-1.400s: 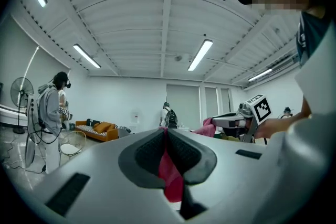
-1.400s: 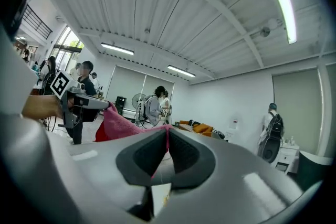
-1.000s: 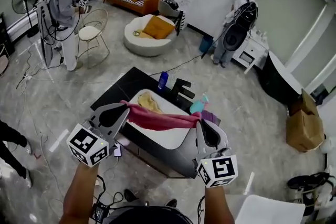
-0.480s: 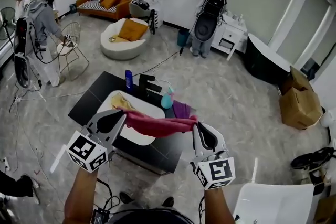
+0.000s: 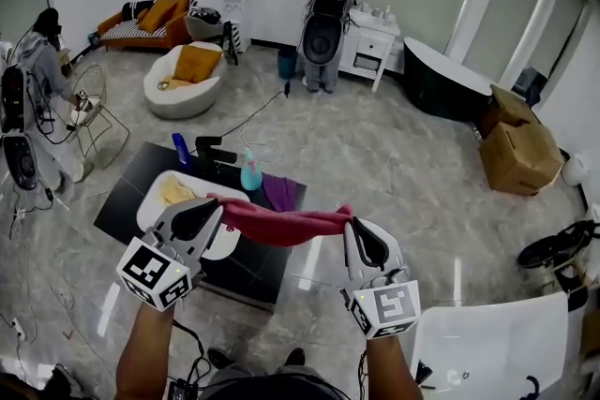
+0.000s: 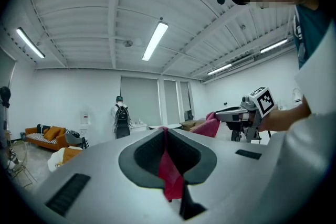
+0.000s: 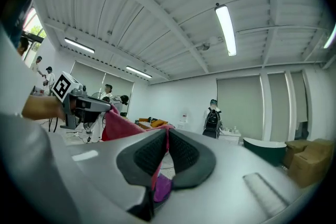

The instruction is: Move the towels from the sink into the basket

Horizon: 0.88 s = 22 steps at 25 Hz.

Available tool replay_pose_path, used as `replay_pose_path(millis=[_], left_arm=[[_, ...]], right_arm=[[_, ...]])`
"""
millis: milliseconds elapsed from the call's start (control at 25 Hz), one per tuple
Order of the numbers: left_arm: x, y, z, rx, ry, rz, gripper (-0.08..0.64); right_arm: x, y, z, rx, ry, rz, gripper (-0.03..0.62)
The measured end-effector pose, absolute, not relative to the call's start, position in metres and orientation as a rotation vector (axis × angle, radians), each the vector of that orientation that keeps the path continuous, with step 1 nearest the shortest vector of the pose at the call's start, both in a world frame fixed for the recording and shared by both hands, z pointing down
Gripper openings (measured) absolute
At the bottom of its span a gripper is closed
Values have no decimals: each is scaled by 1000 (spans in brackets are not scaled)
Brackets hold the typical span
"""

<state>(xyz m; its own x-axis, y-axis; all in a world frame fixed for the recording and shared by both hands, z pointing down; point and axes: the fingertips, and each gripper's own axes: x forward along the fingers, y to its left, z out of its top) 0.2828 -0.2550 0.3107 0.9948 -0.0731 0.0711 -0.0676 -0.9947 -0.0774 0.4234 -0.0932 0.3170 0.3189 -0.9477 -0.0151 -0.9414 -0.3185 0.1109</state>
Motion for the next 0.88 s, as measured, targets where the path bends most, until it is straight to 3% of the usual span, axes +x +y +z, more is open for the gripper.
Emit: replay_pose_path(millis=[880], left_arm=[[446, -87, 322, -3012, -416, -100, 20]], right_arm=[[522, 111, 334, 2720, -1333, -57, 21]])
